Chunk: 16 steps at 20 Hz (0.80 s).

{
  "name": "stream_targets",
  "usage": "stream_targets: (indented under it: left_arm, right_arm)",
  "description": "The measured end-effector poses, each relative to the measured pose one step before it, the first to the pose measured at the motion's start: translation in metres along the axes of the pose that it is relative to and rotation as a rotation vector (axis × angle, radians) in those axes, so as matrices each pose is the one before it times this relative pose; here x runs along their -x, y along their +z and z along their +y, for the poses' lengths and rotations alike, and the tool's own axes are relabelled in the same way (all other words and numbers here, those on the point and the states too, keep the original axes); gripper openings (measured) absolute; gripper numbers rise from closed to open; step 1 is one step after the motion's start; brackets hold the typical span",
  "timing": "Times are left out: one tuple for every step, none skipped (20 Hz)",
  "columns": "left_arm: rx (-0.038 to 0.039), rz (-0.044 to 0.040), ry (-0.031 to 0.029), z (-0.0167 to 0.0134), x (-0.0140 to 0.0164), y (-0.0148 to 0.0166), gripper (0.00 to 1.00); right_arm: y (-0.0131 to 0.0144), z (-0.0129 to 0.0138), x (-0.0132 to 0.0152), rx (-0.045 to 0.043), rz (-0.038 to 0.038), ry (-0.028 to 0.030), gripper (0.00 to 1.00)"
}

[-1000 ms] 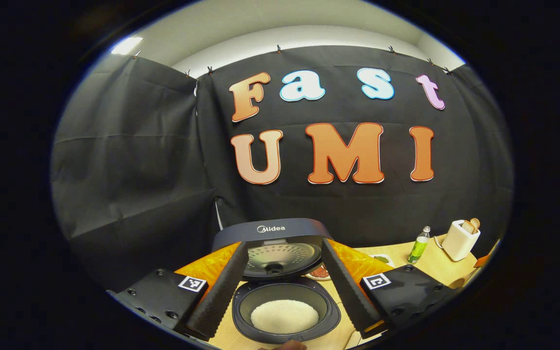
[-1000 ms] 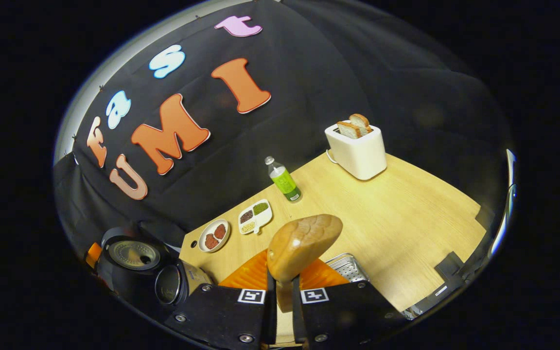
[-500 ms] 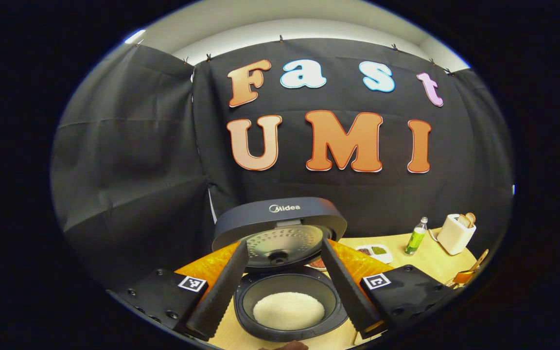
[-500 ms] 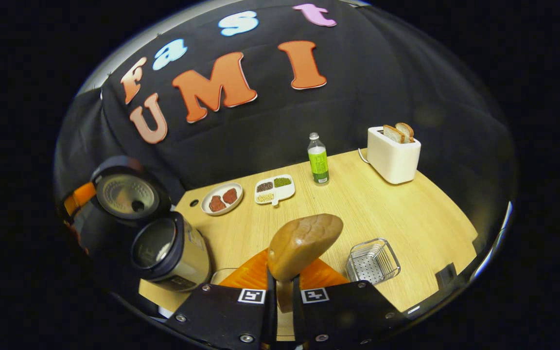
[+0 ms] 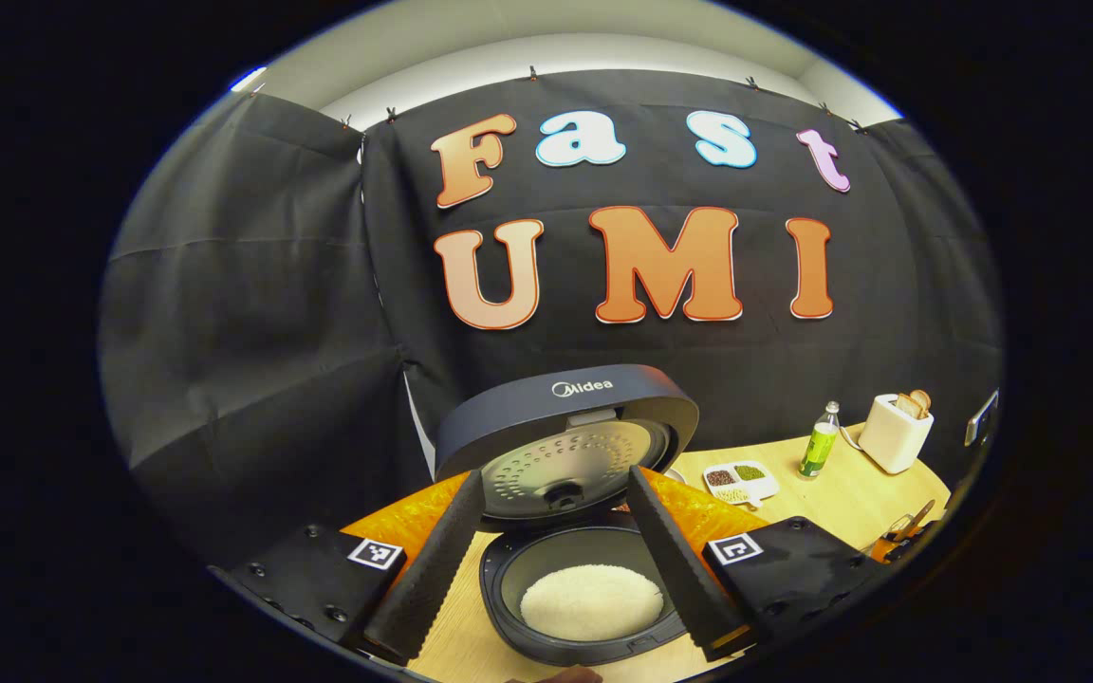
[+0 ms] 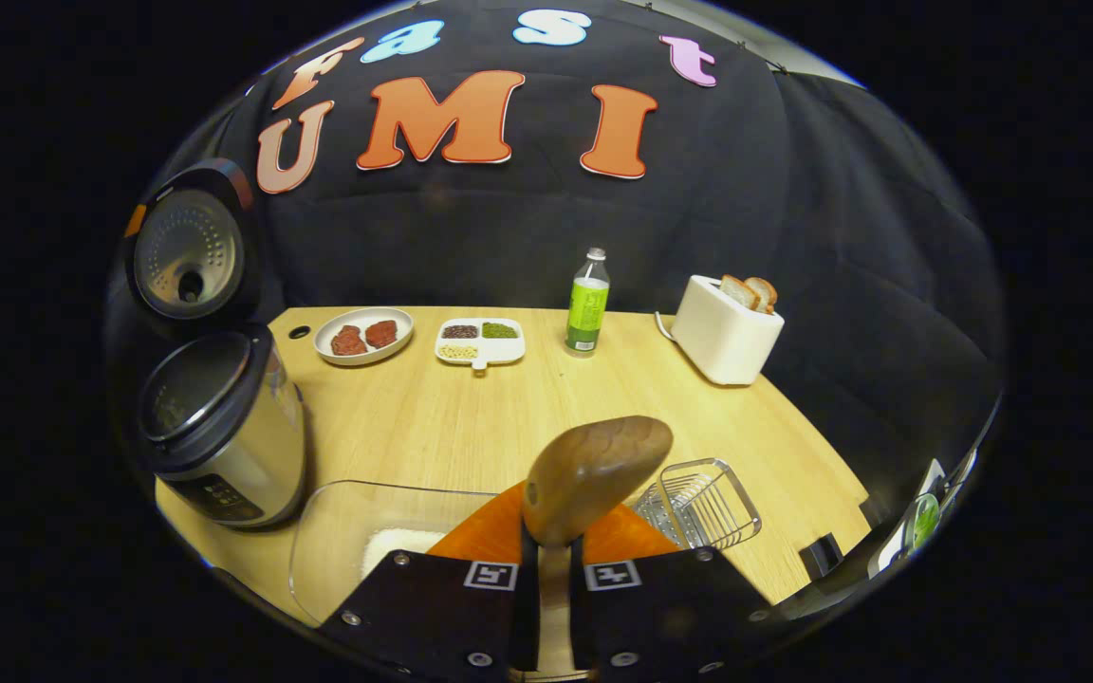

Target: Close the left gripper, press the button to open the rice cooker; take a wooden spoon from the chopstick holder with the right hand, scoop a spoonful of rice and pour it into the rice cooker, then put the wooden spoon back into the chopstick holder.

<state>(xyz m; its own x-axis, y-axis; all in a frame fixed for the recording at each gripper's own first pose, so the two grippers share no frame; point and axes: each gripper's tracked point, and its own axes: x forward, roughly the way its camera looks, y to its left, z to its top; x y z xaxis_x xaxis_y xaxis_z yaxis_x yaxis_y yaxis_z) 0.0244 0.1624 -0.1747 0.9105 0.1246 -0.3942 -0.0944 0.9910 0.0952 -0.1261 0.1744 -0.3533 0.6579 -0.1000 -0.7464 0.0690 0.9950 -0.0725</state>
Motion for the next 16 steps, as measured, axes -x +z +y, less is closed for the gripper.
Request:
stream_targets:
  left_arm:
    - [-0.00570, 0.00355, -0.00406, 0.00098, 0.00009, -0.00133, 1.00]
    - [-0.00477, 0.00450, -0.00350, 0.00035, -0.00127, -0.00154, 0.94]
    - [-0.00350, 0.00158, -0.00291, 0.00069, 0.00025, -0.00073, 0.94]
    - [-0.00162, -0.00049, -0.00173, 0.00019, -0.00105, -0.00037, 0.94]
    - [-0.00167, -0.00003, -0.00210, 0.00022, 0.00121, -0.00075, 0.94]
    - [-0.00184, -0.00011, 0.00060, 0.00110, 0.00021, 0.00093, 0.94]
    - [-0.00051, 0.00195, 0.00038, 0.00023, 0.00047, -0.00245, 0.94]
    - [-0.00006, 0.00305, 0.00101, 0.00022, -0.00016, -0.00160, 0.94]
    - [-0.00050, 0.00482, 0.00290, 0.00071, -0.00084, -0.00089, 0.94]
    - [0.00129, 0.00166, 0.00370, 0.00105, 0.00097, -0.00016, 0.94]
    - [0.00396, 0.00213, 0.00063, -0.00079, 0.00046, -0.00103, 0.94]
    - [0.00248, 0.00294, -0.00179, -0.00144, 0.00101, -0.00100, 0.94]
    - [0.00082, 0.00117, -0.00028, -0.00100, 0.00123, -0.00160, 0.94]
    - [-0.00175, -0.00029, -0.00193, -0.00105, 0.00098, 0.00072, 0.94]
    - [-0.00405, 0.00022, -0.00117, 0.00000, -0.00062, -0.00079, 0.94]
    - [-0.00702, 0.00389, -0.00202, -0.00001, 0.00063, -0.00092, 0.94]
  right_arm:
    - [-0.00853, 0.00004, 0.00264, 0.00310, 0.00407, -0.01787, 0.11]
    - [-0.00185, -0.00130, 0.00059, 0.00096, -0.01358, -0.01955, 0.11]
    - [0.00194, -0.00028, -0.00062, 0.01206, -0.02551, -0.02085, 0.11]
    - [0.00074, 0.00132, 0.00005, 0.01316, -0.01519, -0.01068, 0.11]
    - [-0.00320, 0.00510, 0.00094, 0.01019, -0.00718, -0.00367, 0.11]
    - [-0.00327, 0.00532, 0.00135, 0.00425, 0.00281, 0.00652, 0.11]
    - [-0.00520, 0.00267, 0.00078, -0.00847, 0.00143, 0.00731, 0.10]
    - [-0.00361, 0.00357, -0.00065, -0.00306, -0.00238, 0.00913, 0.10]
    - [-0.00219, 0.00237, 0.00034, -0.00250, -0.00521, 0.00603, 0.09]
    - [-0.00144, 0.00019, 0.00178, -0.00855, 0.00205, -0.00040, 0.09]
    - [-0.00275, -0.00035, 0.00362, -0.01644, 0.00533, 0.00617, 0.09]
    - [-0.00228, 0.00042, 0.00145, -0.01839, 0.00411, -0.00020, 0.09]
    - [-0.00117, -0.00030, 0.00120, -0.02189, 0.00245, 0.00339, 0.09]
    - [-0.00081, -0.00223, 0.00149, -0.03053, 0.00857, -0.00660, 0.09]
    - [-0.00299, 0.00146, 0.00347, -0.06665, 0.01038, 0.00906, 0.09]
    - [-0.00258, 0.00523, 0.00236, -0.06115, 0.02091, 0.02662, 0.10]
